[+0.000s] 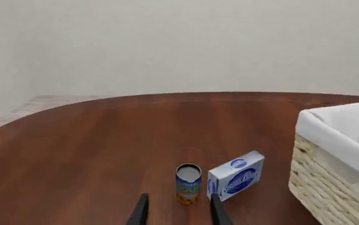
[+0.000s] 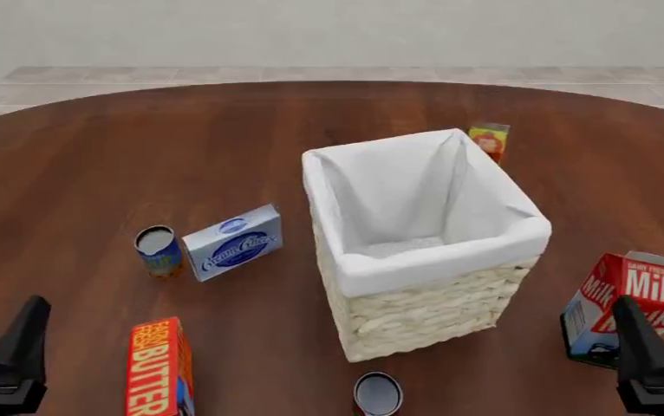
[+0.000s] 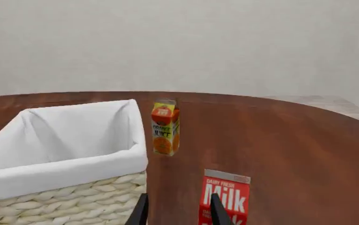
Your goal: Pick up the tomato sauce, and put it in the basket.
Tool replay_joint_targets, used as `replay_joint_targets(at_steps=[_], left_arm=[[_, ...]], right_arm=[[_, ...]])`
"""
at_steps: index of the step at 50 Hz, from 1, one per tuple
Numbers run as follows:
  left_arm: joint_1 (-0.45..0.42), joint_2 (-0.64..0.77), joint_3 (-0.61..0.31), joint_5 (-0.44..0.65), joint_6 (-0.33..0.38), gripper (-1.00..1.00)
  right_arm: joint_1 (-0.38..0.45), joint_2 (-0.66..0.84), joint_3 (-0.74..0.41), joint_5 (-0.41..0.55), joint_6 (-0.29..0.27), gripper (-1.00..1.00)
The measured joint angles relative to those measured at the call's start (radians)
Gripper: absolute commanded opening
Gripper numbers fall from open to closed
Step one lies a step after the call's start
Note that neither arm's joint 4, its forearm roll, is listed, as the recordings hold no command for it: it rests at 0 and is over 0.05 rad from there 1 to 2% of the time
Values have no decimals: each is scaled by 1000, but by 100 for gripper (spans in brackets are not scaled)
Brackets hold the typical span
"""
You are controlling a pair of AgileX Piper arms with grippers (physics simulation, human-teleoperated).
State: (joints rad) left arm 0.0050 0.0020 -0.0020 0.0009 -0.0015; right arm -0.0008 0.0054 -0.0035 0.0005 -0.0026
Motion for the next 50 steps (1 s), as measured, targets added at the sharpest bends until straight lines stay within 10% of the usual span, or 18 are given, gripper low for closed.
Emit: replay_joint_targets(at_steps=[36, 50], left_arm=[[0, 13, -7, -6, 0, 100], [0, 12, -5, -7, 1, 100]], right_arm=[[4, -3, 3, -1, 3, 100], [136, 79, -115, 120, -9, 100]])
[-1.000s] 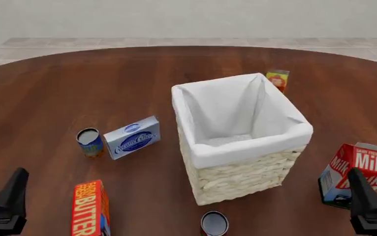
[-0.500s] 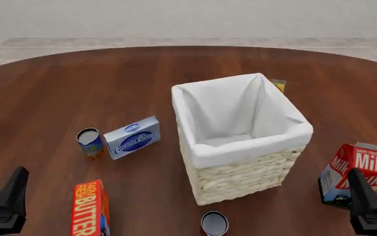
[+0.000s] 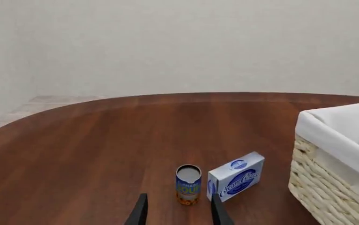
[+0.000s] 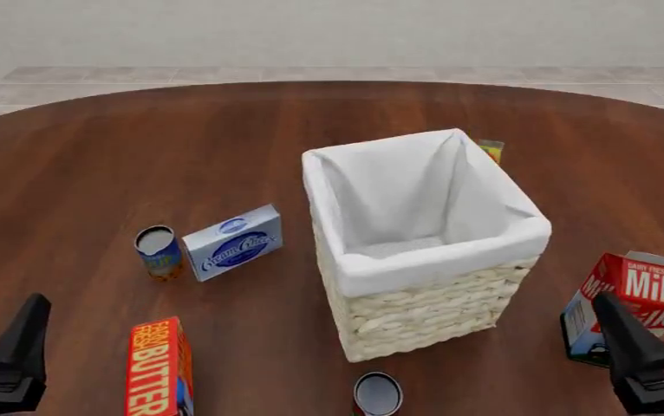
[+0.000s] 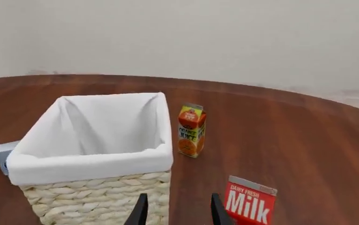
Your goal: Pick up the tomato sauce, and put it in the basket.
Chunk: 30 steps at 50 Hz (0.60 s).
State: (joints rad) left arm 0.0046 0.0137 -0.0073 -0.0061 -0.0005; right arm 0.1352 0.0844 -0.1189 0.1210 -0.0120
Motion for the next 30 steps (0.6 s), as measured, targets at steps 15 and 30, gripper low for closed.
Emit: replay_joint_targets(at_steps=[15, 30], left_arm=[[0, -1, 2, -1, 1, 100], [-1, -2, 2, -1, 2, 100]], right_arm=[[182, 141, -203, 250, -51, 100], [312, 281, -387, 467, -74, 100]])
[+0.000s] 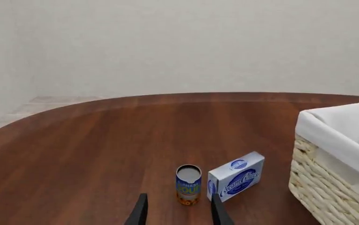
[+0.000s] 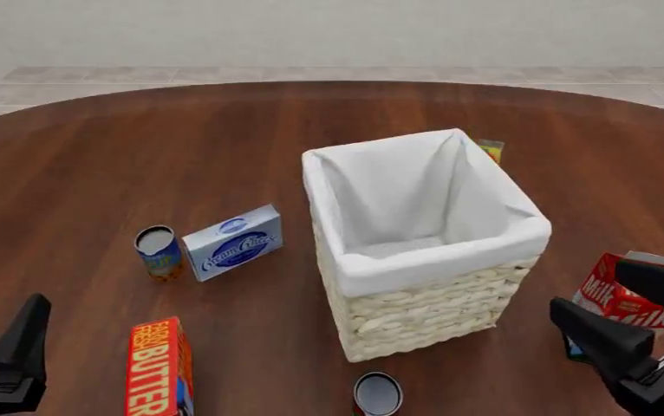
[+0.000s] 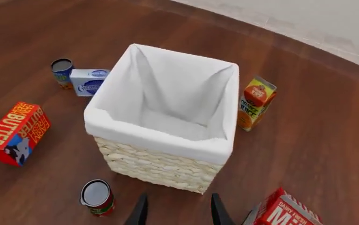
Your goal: Pick up the tomato sauce, and put it in the basket.
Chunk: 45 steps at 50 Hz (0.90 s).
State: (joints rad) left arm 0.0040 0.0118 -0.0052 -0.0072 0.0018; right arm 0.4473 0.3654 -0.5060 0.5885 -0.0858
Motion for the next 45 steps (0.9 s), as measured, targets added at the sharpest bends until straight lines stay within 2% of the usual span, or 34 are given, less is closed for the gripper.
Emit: replay_joint_targets(at_steps=[8, 19, 45], left_arm=[[0, -2, -1, 3, 0, 100], [0, -3, -2, 4, 0, 100], [0, -4, -4, 8, 1, 100]], right_arm=[[65, 86, -65, 58, -8, 100], [153, 191, -101, 79, -1, 100], [266, 363, -112, 30, 13, 100]])
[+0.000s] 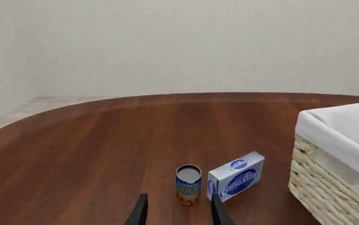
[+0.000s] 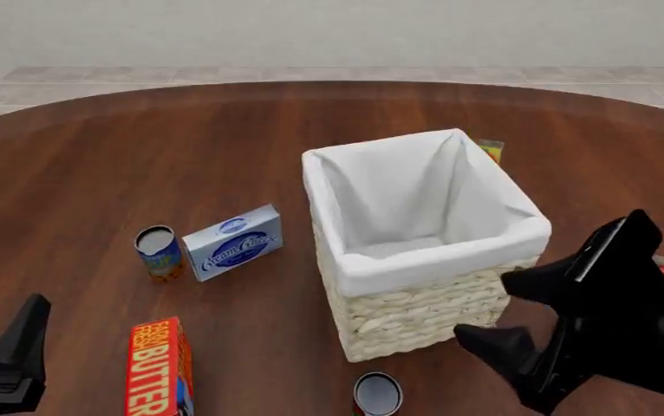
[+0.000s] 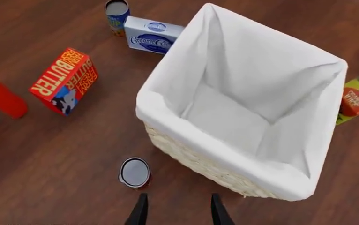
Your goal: Pick up the tomato sauce, and put it in the basket.
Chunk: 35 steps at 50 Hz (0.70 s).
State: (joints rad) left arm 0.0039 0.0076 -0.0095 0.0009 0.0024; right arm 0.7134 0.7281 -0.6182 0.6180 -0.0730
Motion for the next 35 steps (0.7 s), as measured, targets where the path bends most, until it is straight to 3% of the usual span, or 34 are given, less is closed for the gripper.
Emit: replay_joint_targets(at_steps=[35], left_arm=[[0, 2, 1, -3, 0, 100]], right_arm=[[103, 186, 23, -130, 54, 100]])
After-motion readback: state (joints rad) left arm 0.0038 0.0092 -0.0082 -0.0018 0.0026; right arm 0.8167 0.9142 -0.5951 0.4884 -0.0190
